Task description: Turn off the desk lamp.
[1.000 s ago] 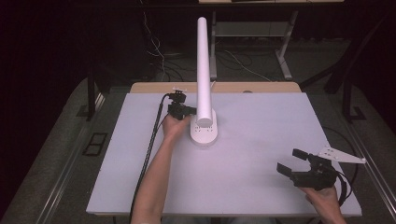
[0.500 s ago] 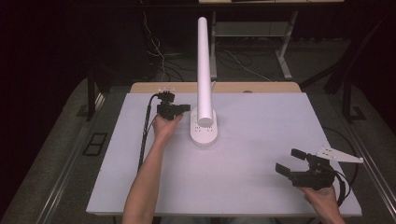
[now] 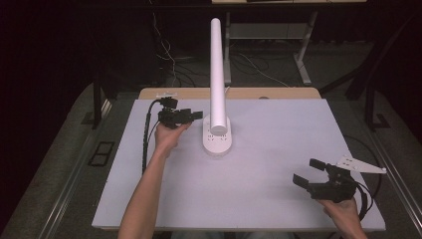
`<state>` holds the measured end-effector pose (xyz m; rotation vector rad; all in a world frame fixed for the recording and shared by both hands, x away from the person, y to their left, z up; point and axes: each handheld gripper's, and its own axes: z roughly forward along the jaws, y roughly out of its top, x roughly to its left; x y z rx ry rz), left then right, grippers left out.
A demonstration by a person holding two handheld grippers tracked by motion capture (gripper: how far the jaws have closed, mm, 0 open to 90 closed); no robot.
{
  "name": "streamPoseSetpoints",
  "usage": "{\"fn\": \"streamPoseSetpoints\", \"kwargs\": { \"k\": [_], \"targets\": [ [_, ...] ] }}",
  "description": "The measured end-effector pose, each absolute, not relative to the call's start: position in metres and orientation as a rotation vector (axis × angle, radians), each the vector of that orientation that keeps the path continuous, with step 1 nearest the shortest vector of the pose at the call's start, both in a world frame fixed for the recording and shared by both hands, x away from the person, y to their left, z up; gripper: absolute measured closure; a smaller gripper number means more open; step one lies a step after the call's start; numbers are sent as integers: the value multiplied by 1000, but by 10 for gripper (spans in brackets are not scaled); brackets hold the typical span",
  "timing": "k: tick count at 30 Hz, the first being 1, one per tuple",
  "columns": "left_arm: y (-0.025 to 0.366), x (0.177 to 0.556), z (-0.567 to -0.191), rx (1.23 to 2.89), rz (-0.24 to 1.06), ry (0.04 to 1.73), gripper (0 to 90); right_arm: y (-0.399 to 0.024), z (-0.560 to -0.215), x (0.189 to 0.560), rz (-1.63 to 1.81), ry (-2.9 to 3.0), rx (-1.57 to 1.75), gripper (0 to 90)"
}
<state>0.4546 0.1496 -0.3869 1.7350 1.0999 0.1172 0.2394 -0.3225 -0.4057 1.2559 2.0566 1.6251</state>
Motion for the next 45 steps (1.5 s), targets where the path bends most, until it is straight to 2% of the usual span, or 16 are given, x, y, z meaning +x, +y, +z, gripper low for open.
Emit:
{"fn": "streamPoseSetpoints", "kwargs": {
  "k": [12,29,45],
  "targets": [
    [176,420,-375,1716,143,1080,0,-321,-406,240,1614,2065,1247,5],
    [202,362,-372,1708,227,1052,0,-319,-407,240,1604,2071,1243,5],
    [207,309,-387,1700,250,1023,4,-317,-408,241,1589,2088,1243,5]
  ]
}}
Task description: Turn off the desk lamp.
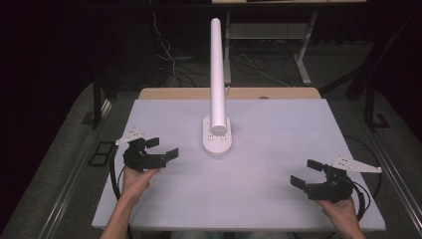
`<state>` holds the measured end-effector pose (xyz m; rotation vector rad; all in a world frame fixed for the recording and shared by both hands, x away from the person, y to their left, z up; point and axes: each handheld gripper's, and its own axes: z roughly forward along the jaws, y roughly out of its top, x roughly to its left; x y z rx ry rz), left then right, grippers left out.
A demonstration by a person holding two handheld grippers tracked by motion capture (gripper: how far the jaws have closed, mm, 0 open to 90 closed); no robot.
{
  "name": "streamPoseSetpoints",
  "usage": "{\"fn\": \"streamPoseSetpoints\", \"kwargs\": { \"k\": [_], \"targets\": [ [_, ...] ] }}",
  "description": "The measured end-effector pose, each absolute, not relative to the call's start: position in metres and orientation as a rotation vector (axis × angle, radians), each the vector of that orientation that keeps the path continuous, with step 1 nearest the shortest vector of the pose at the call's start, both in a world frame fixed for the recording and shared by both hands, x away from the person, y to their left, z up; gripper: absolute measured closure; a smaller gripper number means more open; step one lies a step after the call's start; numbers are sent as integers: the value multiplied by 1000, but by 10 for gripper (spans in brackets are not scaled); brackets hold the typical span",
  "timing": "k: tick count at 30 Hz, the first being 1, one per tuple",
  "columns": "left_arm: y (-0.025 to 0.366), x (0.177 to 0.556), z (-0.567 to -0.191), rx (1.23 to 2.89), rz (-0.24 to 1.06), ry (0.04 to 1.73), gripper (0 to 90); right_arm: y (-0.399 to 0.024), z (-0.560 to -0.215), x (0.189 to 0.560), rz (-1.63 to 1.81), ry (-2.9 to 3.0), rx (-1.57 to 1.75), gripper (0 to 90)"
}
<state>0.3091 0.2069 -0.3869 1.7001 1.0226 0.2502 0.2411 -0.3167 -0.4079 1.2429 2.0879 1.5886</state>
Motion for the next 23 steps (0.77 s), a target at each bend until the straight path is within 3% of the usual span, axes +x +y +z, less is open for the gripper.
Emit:
{"fn": "streamPoseSetpoints", "kwargs": {
  "k": [23],
  "targets": [
    [199,267,-415,1798,260,921,6,-312,-409,239,1578,2135,1257,5]
  ]
}}
